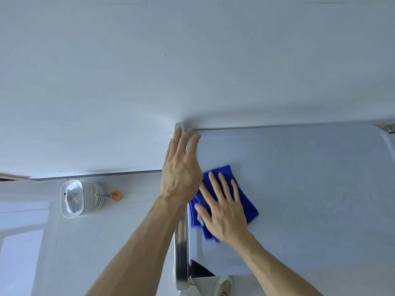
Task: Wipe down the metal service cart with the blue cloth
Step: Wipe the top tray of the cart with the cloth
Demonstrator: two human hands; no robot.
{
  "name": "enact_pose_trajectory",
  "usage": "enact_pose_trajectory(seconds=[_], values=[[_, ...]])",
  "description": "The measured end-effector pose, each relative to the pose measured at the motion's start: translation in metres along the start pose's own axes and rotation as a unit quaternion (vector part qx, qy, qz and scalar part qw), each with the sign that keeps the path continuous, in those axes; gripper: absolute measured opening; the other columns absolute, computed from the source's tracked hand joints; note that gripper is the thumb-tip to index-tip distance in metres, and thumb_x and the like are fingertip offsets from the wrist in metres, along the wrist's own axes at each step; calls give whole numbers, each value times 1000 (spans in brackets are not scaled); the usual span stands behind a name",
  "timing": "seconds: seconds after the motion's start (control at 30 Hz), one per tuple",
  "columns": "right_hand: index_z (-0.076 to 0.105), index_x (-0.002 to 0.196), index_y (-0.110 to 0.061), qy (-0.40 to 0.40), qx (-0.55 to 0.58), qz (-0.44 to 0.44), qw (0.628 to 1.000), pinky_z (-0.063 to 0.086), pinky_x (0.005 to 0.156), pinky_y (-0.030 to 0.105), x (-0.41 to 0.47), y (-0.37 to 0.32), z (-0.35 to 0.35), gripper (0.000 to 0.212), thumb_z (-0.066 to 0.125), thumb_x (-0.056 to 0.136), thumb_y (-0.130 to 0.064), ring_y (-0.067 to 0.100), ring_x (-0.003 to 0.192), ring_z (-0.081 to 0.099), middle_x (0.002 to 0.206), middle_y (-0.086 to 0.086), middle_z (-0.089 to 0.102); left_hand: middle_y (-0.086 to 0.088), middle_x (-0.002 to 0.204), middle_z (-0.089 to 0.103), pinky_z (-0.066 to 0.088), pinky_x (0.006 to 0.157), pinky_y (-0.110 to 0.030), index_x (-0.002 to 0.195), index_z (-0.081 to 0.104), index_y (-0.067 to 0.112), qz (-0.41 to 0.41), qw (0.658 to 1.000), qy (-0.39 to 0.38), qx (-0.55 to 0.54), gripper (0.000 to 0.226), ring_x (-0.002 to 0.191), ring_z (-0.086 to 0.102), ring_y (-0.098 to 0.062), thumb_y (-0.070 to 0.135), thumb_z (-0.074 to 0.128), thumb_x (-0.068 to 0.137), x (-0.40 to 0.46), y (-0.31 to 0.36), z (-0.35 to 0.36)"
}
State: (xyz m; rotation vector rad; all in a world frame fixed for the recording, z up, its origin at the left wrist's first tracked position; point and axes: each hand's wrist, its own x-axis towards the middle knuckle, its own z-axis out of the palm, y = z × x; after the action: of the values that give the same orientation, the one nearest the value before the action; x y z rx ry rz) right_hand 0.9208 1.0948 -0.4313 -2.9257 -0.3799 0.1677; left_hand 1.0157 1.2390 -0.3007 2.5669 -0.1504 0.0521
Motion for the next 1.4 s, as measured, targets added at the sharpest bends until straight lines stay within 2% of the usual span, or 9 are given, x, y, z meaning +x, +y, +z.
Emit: enact_pose_trajectory(seconds=[0.2, 0.5, 0.67, 0.83, 0.97, 1.1, 1.17, 1.27, 1.4], values=[[19, 157, -37, -16, -22, -75, 997, 21, 120, 53, -1, 44, -6, 64, 33, 100, -62, 23, 154, 13, 167, -1, 13, -17, 154, 38, 31, 119, -42, 142, 44, -2, -15, 999, 32, -41, 69, 149, 25, -31, -19, 38, 75, 4, 0, 1], [34, 154, -27, 47, -12, 117, 992, 15, 120, 58, 141, 20, -21, 65, 34, 98, -61, 36, 149, 22, 162, 13, 27, -19, 152, 41, 33, 118, -45, 141, 45, -7, -23, 999, 30, -25, 58, 148, 27, -33, -3, 30, 85, 5, -3, 2], [29, 155, -29, 27, 9, -61, 998, 21, 118, 58, 73, 4, -8, 63, 36, 99, -56, 33, 152, 18, 164, 8, 25, -18, 154, 38, 31, 118, -44, 140, 46, -7, -31, 999, 21, -14, 60, 149, 25, -31, -17, 40, 81, 3, 0, 1], [20, 157, -37, -3, -7, -152, 988, 19, 121, 53, 1, 63, -8, 64, 36, 99, -60, 25, 154, 14, 167, -2, 16, -13, 158, 34, 29, 120, -40, 143, 44, -4, -34, 999, 24, -10, 64, 151, 21, -25, -18, 41, 81, 1, 2, 1], [40, 151, -32, 35, -33, -41, 998, 23, 120, 53, 56, 116, -30, 60, 45, 96, -56, 29, 149, 28, 162, 3, 30, -12, 157, 36, 33, 117, -42, 142, 45, -2, -35, 999, 18, -4, 64, 151, 22, -24, -19, 41, 80, 3, 3, 2], [32, 154, -27, 44, -39, 134, 989, 16, 121, 56, 111, 100, -37, 65, 37, 98, -59, 34, 151, 21, 163, 10, 25, -13, 155, 39, 43, 110, -45, 138, 49, -2, -33, 999, 17, 14, 60, 149, 26, -27, -18, 41, 81, 7, 5, 1], [33, 154, -25, 62, -28, 159, 985, 15, 120, 58, 115, 74, -31, 65, 34, 99, -58, 37, 150, 22, 163, 13, 26, -13, 155, 38, 42, 111, -45, 137, 51, -2, -31, 999, 13, 25, 58, 149, 26, -27, -17, 40, 81, 6, 5, 1], [33, 154, -27, 55, -18, 29, 998, 18, 120, 58, 81, 53, -17, 62, 34, 100, -57, 36, 150, 22, 163, 10, 28, -14, 155, 38, 39, 113, -45, 134, 52, -3, -19, 999, 4, 31, 57, 149, 25, -29, -18, 39, 81, 2, 3, 0], [23, 157, -35, 12, -20, -120, 993, 20, 120, 55, 17, 90, -12, 63, 35, 100, -59, 25, 154, 13, 166, 0, 18, -12, 156, 36, 43, 109, -47, 135, 52, -1, -27, 999, -1, 26, 57, 150, 23, -26, -18, 40, 81, 3, 5, -1]])
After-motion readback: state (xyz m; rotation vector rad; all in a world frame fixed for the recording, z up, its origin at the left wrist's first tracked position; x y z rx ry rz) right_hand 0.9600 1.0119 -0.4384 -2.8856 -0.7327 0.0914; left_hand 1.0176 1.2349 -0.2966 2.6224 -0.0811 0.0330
